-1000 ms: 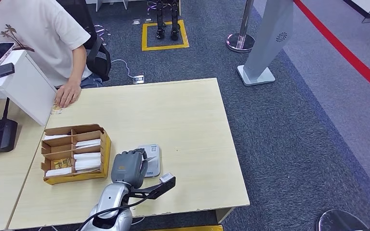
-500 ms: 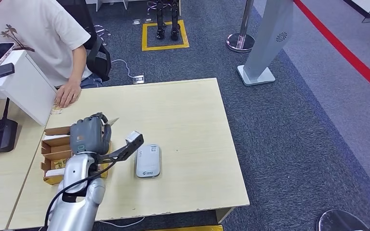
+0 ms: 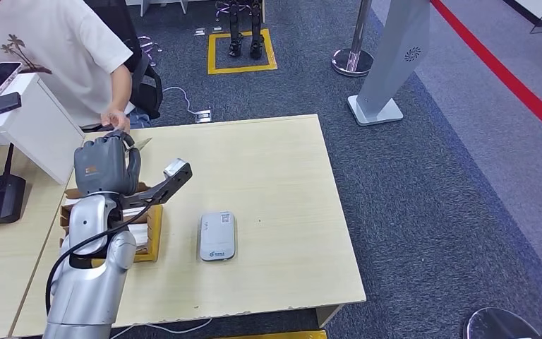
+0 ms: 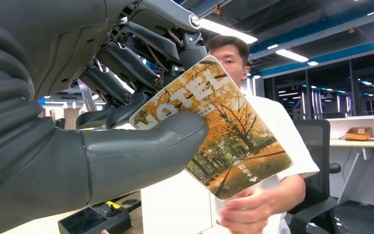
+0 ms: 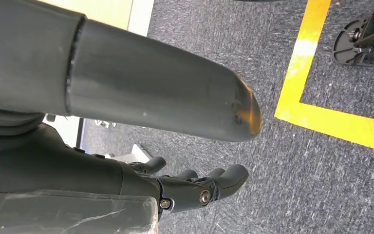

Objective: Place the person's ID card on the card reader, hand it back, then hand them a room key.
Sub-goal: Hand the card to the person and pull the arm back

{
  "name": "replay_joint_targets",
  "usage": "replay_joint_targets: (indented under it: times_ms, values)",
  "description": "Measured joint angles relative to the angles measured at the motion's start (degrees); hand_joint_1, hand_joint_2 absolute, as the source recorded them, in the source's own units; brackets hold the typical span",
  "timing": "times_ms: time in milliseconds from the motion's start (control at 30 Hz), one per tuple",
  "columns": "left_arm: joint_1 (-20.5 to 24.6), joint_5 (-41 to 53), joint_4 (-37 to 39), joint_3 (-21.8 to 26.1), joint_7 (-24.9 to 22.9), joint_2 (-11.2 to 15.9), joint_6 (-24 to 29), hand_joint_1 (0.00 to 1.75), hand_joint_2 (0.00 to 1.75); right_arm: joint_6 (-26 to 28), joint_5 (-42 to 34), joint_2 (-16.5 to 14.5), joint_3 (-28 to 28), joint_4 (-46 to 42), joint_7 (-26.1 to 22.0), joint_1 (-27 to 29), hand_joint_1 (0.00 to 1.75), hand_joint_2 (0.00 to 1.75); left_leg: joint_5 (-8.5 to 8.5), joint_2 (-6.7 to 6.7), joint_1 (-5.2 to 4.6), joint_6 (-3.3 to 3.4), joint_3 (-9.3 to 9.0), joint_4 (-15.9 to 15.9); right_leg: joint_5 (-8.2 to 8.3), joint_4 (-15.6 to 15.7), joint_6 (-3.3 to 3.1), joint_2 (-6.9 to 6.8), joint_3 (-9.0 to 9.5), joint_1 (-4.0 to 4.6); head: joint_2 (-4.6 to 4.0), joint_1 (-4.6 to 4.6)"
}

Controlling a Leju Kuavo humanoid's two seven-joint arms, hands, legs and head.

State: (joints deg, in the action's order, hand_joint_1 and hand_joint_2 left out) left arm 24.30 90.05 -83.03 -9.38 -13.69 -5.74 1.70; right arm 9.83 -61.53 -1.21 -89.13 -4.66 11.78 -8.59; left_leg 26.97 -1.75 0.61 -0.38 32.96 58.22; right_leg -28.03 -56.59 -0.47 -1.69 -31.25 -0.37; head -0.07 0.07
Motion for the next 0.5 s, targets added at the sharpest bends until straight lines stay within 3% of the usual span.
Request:
replay_joint_targets:
  times_ms: [267, 500]
  values:
    - [1.3, 0.0, 0.0, 0.4, -1.5, 1.2, -0.6, 1.75, 1.75, -0.2, -0.1, 0.0, 0.0, 0.0, 0.0, 0.0, 0.0, 0.0, 0.0, 0.0, 0.01, -0.01, 0.0, 0.0, 0.0, 0.0, 0.0, 0.01, 0.0, 0.0, 0.0, 0.01]
    - [3.4, 0.0, 0.9, 1.1, -5.5, 6.8, -3.8, 1.75, 1.75, -0.2, -0.3, 0.0, 0.0, 0.0, 0.0, 0.0, 0.0, 0.0, -0.02, -0.03, 0.02, -0.02, 0.0, 0.0, 0.0, 0.0, 0.0, 0.04, -0.03, 0.01, 0.0, 0.0]
